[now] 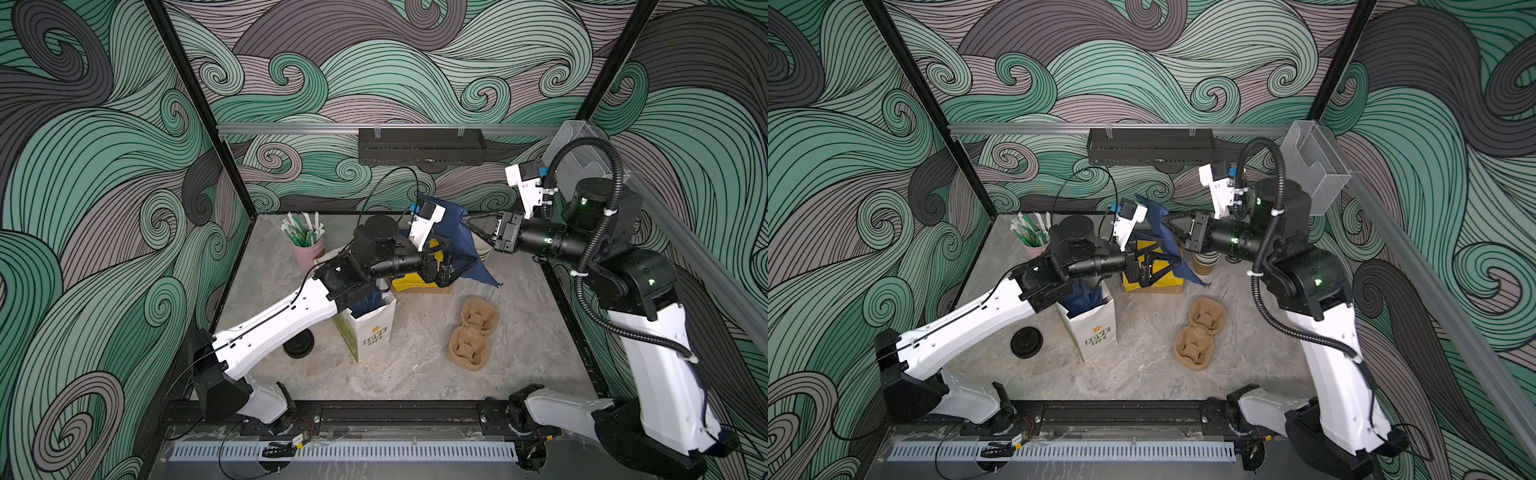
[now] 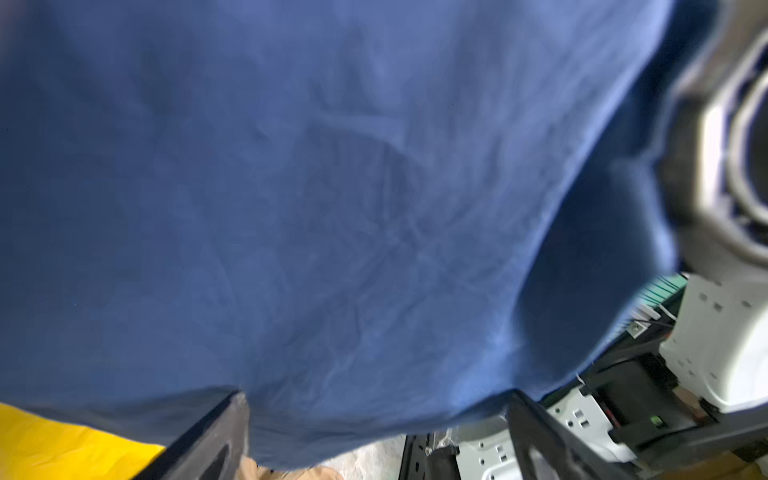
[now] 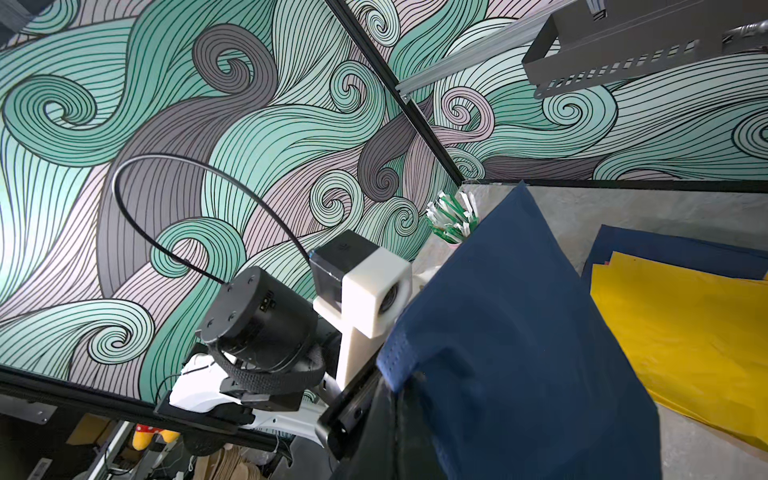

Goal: Pack the takeout coffee
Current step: 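Raise the napkin toward the left gripper while the left gripper grasps its edge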

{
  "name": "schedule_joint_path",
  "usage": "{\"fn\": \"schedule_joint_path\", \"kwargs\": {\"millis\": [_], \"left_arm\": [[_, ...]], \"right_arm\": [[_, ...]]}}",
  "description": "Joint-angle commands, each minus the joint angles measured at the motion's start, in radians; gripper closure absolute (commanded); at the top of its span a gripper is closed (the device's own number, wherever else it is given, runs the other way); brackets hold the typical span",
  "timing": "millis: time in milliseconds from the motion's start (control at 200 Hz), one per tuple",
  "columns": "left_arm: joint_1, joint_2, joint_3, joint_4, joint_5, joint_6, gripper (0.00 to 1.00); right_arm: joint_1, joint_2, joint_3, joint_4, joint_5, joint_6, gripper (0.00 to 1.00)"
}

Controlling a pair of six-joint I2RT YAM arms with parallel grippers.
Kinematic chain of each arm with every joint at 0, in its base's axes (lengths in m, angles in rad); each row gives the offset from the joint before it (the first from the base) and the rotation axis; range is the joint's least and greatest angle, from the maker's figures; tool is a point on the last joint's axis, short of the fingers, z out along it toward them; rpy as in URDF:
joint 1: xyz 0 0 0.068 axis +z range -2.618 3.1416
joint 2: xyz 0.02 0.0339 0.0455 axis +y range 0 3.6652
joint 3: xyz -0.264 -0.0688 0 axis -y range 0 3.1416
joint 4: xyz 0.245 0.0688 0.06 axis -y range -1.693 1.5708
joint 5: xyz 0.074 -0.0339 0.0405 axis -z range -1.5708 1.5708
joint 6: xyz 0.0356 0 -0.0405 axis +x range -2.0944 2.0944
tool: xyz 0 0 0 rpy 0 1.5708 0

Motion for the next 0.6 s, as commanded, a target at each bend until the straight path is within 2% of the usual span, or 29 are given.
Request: {"fn": "schedule_joint_path", "kwargs": {"millis": [0, 115, 270, 385, 595], "left_arm": [[-0.009, 0.036, 0.044, 0.076, -0.004, -0.034, 0.01], [-0.013, 0.037, 0.024, 0.15, -0.011, -0.07, 0.01], [-0.016, 0.022, -0.001, 0.154, -0.125, -0.086, 0.01], [-0.022, 0.009, -0.015, 0.18, -0.17, -0.098, 0.01], [-0.027, 0.026, 0.068, -0.074, -0.389, -0.037, 0.01]], "right_arm": [[0.01, -0.013, -0.032, 0.109, 0.042, 0.071, 1.0], [0.015, -0.015, -0.06, 0.103, 0.136, 0.08, 1.0], [0.028, -0.009, -0.089, 0.139, 0.185, 0.122, 1.0], [0.043, 0.007, -0.08, 0.115, 0.249, 0.119, 1.0], [0.076, 0.021, -0.061, 0.125, 0.283, 0.139, 1.0]]}}
